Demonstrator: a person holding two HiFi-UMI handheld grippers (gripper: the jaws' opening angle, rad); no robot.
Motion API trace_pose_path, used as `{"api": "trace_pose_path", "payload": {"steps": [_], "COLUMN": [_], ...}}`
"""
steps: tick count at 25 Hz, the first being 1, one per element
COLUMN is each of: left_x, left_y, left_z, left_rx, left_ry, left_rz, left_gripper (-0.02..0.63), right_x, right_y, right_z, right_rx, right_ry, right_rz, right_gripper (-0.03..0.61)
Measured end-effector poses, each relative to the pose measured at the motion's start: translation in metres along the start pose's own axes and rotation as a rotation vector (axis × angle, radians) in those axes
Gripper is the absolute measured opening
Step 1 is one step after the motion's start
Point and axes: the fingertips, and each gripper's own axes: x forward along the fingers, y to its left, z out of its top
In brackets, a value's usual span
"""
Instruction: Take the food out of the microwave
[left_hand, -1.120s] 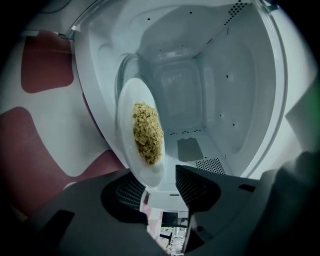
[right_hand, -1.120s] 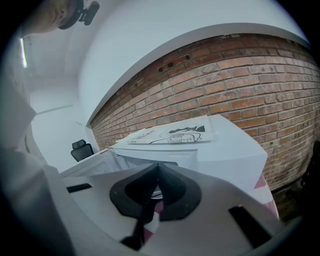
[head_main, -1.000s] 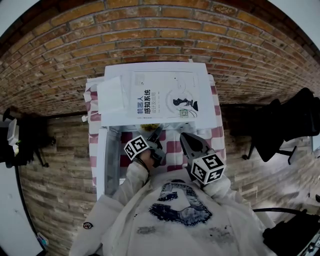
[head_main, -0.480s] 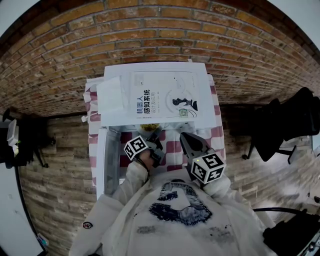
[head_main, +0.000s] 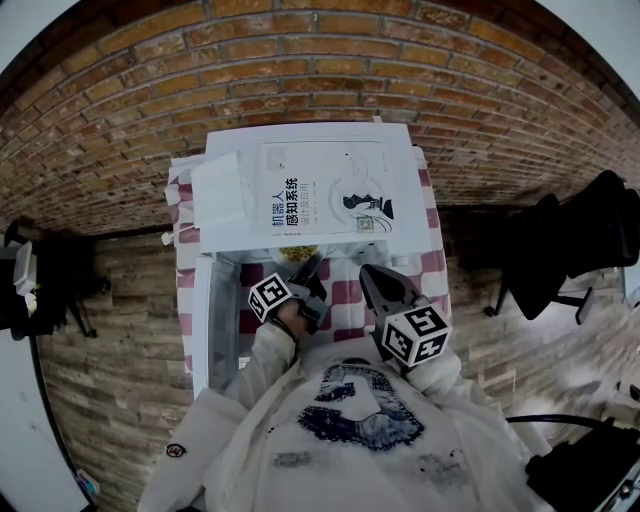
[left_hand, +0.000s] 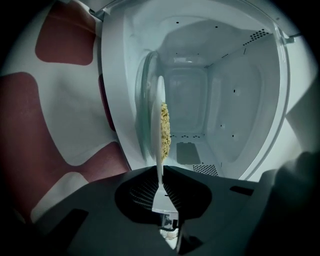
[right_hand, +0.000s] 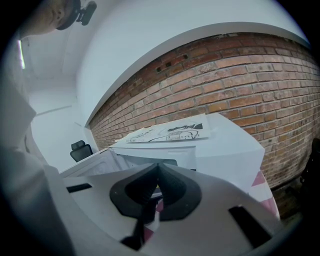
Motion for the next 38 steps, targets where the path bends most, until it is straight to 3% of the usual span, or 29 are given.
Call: {"api": "trace_pose_path", "payload": {"steps": [17, 29, 38], "left_x": [-0.008, -0.027, -0.055], "left_y": [0.0, -0.014, -0.03], "left_z": [-0.007, -0.023, -0.042], "left_rx": [-0.091, -0.079, -0.056], "left_ry": [-0.016, -0.032, -0.066], "left_rz": [-0.08, -0.123, -0.144], "left_gripper": [0.018, 0.017, 0.017], "right_x": [-0.008, -0.025, -0.037], "right_y": [0.008, 0.016, 0.032], "right_z": [-0.01, -0.021, -0.03], "right_rx": [0.002, 0.003, 0.004], "right_ry": [0.025, 0.025, 0.017], "right_rz": [-0.012, 0.02, 0.096], "right_gripper": [0.014, 0.014, 0.014]}}
